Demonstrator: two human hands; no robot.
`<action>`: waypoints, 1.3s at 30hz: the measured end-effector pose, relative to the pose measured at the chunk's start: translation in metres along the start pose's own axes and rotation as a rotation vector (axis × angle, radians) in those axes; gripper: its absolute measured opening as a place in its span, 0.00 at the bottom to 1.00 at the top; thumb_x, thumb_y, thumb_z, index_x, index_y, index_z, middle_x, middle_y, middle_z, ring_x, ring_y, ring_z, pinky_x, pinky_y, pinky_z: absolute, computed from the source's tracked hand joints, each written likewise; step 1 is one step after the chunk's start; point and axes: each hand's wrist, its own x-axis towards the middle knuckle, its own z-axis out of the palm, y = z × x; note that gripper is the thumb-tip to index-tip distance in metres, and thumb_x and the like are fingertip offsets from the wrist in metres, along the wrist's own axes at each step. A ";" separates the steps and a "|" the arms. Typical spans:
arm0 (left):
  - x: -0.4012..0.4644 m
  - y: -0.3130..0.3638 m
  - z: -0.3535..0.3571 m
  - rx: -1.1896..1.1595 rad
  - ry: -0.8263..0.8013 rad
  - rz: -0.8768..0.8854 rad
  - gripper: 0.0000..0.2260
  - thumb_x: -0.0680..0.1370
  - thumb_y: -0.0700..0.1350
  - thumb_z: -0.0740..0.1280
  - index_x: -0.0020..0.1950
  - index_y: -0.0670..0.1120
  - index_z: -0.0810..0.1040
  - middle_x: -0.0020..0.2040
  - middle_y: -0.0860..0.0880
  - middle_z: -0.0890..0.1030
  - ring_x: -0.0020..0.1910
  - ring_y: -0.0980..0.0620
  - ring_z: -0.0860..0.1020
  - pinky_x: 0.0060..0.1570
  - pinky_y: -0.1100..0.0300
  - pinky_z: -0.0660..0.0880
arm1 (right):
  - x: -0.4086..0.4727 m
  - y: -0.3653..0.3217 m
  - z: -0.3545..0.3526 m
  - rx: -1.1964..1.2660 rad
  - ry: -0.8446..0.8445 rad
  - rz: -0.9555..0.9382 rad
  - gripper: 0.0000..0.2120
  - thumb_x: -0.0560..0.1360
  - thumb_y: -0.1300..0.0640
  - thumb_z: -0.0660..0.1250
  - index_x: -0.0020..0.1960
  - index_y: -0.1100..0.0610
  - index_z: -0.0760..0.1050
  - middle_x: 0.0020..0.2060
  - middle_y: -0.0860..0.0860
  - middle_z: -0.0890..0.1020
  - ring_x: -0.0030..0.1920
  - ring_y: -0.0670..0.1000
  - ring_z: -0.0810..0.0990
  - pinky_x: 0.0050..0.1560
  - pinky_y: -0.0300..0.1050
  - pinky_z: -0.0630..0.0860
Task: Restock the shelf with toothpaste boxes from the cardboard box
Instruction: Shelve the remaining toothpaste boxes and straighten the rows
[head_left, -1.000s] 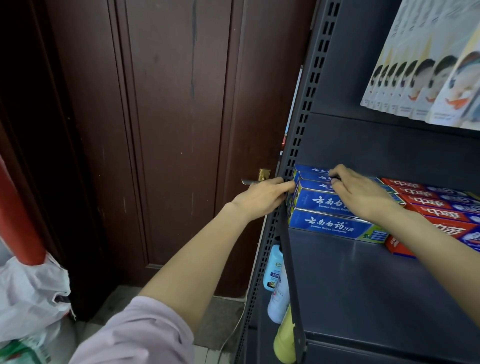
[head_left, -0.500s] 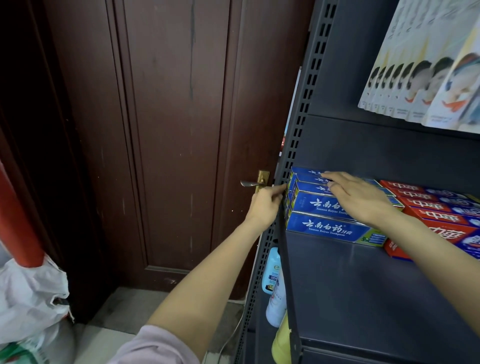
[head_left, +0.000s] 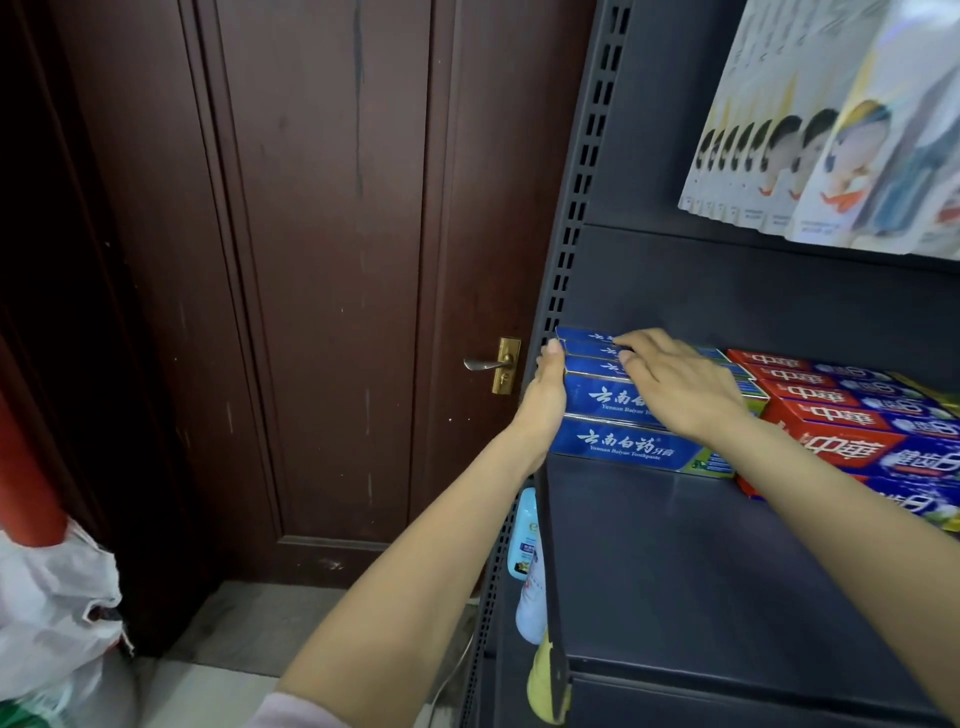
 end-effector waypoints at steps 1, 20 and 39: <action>0.000 0.001 0.002 -0.009 0.015 -0.028 0.31 0.79 0.64 0.50 0.74 0.45 0.63 0.59 0.45 0.79 0.50 0.51 0.80 0.43 0.59 0.78 | 0.001 0.000 0.000 -0.002 -0.014 0.003 0.22 0.82 0.47 0.42 0.73 0.48 0.59 0.72 0.45 0.63 0.70 0.52 0.65 0.61 0.48 0.67; -0.009 0.024 0.006 0.068 0.061 -0.038 0.15 0.83 0.52 0.51 0.44 0.48 0.72 0.38 0.48 0.78 0.34 0.53 0.77 0.30 0.63 0.74 | 0.007 0.009 -0.001 0.044 -0.212 -0.084 0.25 0.82 0.45 0.38 0.77 0.51 0.44 0.77 0.45 0.47 0.76 0.43 0.45 0.74 0.42 0.46; 0.019 0.039 0.016 0.380 0.218 -0.028 0.13 0.80 0.43 0.56 0.58 0.39 0.74 0.40 0.49 0.70 0.51 0.46 0.69 0.59 0.48 0.73 | -0.007 0.022 -0.011 -0.138 -0.258 -0.113 0.52 0.68 0.33 0.65 0.77 0.54 0.39 0.77 0.54 0.43 0.77 0.52 0.44 0.77 0.53 0.49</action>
